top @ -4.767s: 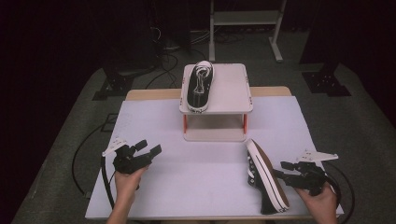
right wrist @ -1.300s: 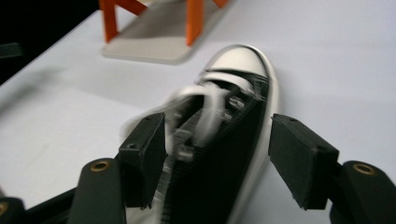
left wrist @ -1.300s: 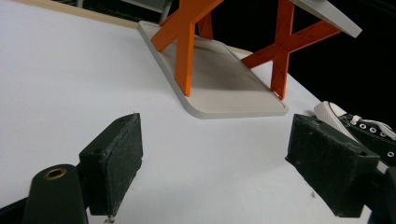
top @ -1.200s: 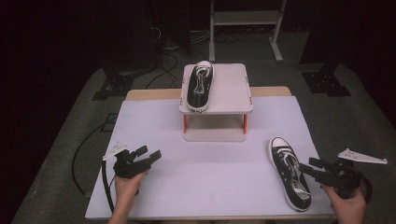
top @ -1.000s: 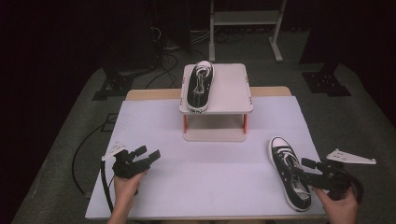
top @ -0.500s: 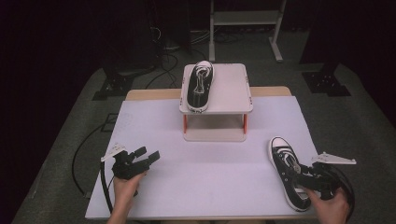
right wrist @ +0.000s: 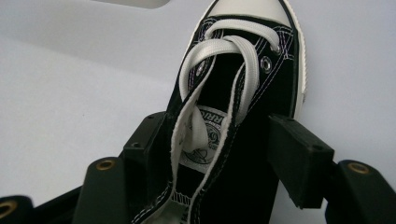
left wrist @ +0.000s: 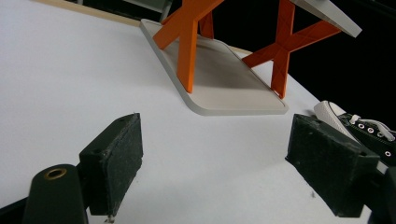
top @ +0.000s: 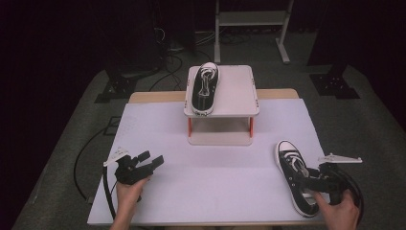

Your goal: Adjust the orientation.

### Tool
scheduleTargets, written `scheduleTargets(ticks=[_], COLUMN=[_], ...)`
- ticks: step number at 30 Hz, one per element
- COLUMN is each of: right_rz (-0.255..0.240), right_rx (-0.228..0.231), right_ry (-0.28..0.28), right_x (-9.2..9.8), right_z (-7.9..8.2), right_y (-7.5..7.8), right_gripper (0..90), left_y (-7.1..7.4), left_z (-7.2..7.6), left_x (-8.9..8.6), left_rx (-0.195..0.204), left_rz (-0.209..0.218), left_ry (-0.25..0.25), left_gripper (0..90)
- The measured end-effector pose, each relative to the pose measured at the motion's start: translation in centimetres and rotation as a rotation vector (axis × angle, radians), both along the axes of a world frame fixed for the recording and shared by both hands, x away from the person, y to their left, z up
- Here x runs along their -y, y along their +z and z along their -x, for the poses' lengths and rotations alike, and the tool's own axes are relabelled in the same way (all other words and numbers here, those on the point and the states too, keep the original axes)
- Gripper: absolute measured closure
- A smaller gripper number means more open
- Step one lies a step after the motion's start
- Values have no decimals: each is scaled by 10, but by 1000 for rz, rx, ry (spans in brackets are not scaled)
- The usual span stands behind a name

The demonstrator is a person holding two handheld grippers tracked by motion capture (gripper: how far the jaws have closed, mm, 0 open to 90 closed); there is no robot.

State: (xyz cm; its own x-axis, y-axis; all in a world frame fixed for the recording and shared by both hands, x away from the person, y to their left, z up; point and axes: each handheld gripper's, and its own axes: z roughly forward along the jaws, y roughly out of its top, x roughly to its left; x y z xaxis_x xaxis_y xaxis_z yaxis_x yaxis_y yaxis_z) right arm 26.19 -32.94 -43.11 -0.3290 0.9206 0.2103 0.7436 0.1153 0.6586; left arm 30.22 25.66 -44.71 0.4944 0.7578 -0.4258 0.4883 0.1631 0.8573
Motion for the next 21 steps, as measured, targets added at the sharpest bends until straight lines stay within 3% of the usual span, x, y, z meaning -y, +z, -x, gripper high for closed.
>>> scheduleTargets(ticks=[4,7,10,15,21], right_rz=[-5,-25,-75,-64,-95], right_rx=[2,33,33,42,48], right_ry=[7,19,29,48,46], right_x=[0,-1,6,5,10], right_z=[1,6,6,6,6], right_y=[1,1,1,1,1], right_gripper=[454,600,721,784,839], left_y=[0,-1,0,-1,-1], left_z=[0,0,0,0,-1], left_x=[0,-1,-1,-1,1], left_rx=[1,-1,3,-3,-4], left_rz=[1,1,3,0,1], left_ry=[1,1,7,2,1], left_gripper=[178,178,178,178,178])
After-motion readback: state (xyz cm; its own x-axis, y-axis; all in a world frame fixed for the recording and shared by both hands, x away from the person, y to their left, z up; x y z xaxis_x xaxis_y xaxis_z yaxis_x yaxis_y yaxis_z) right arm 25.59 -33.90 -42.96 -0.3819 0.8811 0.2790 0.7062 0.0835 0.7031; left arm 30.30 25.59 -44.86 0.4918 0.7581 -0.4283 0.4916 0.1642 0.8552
